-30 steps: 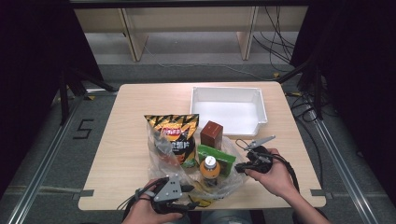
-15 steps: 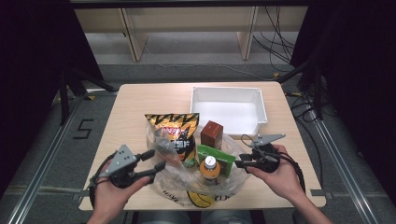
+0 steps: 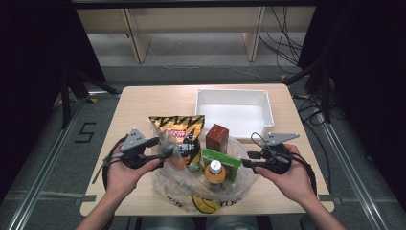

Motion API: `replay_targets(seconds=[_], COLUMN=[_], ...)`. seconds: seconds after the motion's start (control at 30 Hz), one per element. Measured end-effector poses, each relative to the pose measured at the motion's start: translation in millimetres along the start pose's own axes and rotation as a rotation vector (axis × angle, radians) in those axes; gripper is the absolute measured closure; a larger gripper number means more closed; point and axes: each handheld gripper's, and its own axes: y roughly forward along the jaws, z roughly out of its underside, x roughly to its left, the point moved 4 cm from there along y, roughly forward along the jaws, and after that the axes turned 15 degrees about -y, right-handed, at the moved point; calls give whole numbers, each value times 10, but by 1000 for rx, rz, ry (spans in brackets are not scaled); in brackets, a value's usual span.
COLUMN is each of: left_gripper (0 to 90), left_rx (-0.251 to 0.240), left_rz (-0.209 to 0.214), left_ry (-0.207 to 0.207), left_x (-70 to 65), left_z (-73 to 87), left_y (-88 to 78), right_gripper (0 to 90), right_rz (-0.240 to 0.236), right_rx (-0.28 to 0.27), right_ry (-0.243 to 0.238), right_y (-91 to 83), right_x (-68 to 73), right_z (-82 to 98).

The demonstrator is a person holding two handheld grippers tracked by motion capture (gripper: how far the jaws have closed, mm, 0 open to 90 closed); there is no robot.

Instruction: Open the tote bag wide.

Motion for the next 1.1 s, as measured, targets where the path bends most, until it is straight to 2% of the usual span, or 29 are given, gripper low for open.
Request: replay_targets(seconds=[0.07, 0.1, 0.13, 0.2, 0.27, 0.3, 0.33, 0.37, 0.4, 0.43, 0.47, 0.5, 0.53, 0.57, 0.63, 0.67, 0.77, 0.8, 0.83, 0.87, 0.9, 0.93, 0.97, 1.0, 1.03, 1.07, 1.1], left_gripper=[333, 336, 339, 363, 449, 497, 548, 581, 624, 662, 695, 735, 775, 808, 862, 881, 894, 894, 895, 894, 894, 895, 895, 895, 895, 895, 896], left_rx=[20, 27, 32, 44, 65, 75, 85, 94, 112, 105, 118, 131, 123, 141, 146, 152, 166, 170, 173, 170, 178, 191, 182, 182, 186, 200, 204], left_rz=[7, 21, 24, 28, 37, 28, 23, 21, 13, 19, 33, 29, 38, 34, 44, 48, 55, 56, 55, 56, 63, 55, 56, 54, 61, 51, 52], left_ry=[17, 16, 20, 42, 70, 83, 99, 103, 113, 94, 93, 93, 63, 79, 48, 47, 33, 16, 21, 26, 31, 40, 20, 5, 19, 36, 29], left_x=[4, -5, -16, -38, -51, -55, -56, -58, -47, -51, -41, -25, -26, -3, 0, 9, 16, 14, 20, 25, 40, 59, 60, 60, 76, 99, 105], left_z=[28, 38, 45, 64, 85, 96, 107, 119, 129, 141, 150, 164, 184, 199, 230, 250, 305, 331, 351, 365, 385, 401, 423, 439, 450, 466, 485], left_y=[59, 75, 83, 92, 100, 103, 107, 111, 103, 117, 120, 113, 129, 123, 133, 132, 124, 121, 116, 114, 106, 91, 92, 92, 89, 77, 75], right_gripper=[606, 606, 606, 606, 607, 607, 607, 608, 608, 608, 608, 608, 608, 607, 606, 605, 596, 595, 595, 597, 600, 609, 622, 649, 667, 685, 708], right_rz=[-5, 1, 16, -2, 0, 11, 10, -11, -4, -2, 1, 9, 9, 11, 18, 24, 45, 50, 45, 61, 52, 42, 48, 45, 45, 32, 37], right_rx=[2, -9, -39, -8, -7, -36, -30, 3, -3, -6, -23, -21, -16, -36, -39, -50, -75, -71, -64, -85, -70, -62, -60, -60, -54, -32, -32], right_ry=[24, -5, 3, -5, -11, -7, -7, 14, 12, 16, -14, -7, -5, -8, -7, 2, -1, 0, 9, -2, 22, 14, 7, 20, 1, -6, -14], right_y=[9, 22, 53, 29, 33, 58, 51, 15, 8, 4, 6, -6, -22, -22, -44, -40, -28, -20, -11, 22, 29, 58, 89, 128, 155, 178, 210], right_x=[20, -1, -5, -9, -18, -16, -15, 9, 5, 16, -7, -7, -11, -20, -40, -41, -117, -144, -164, -201, -199, -222, -243, -246, -263, -278, -309], right_z=[4, 11, 8, 20, 25, 17, 14, 8, -7, -11, -20, -28, -39, -58, -87, -100, -154, -162, -169, -184, -187, -189, -190, -193, -181, -166, -150])
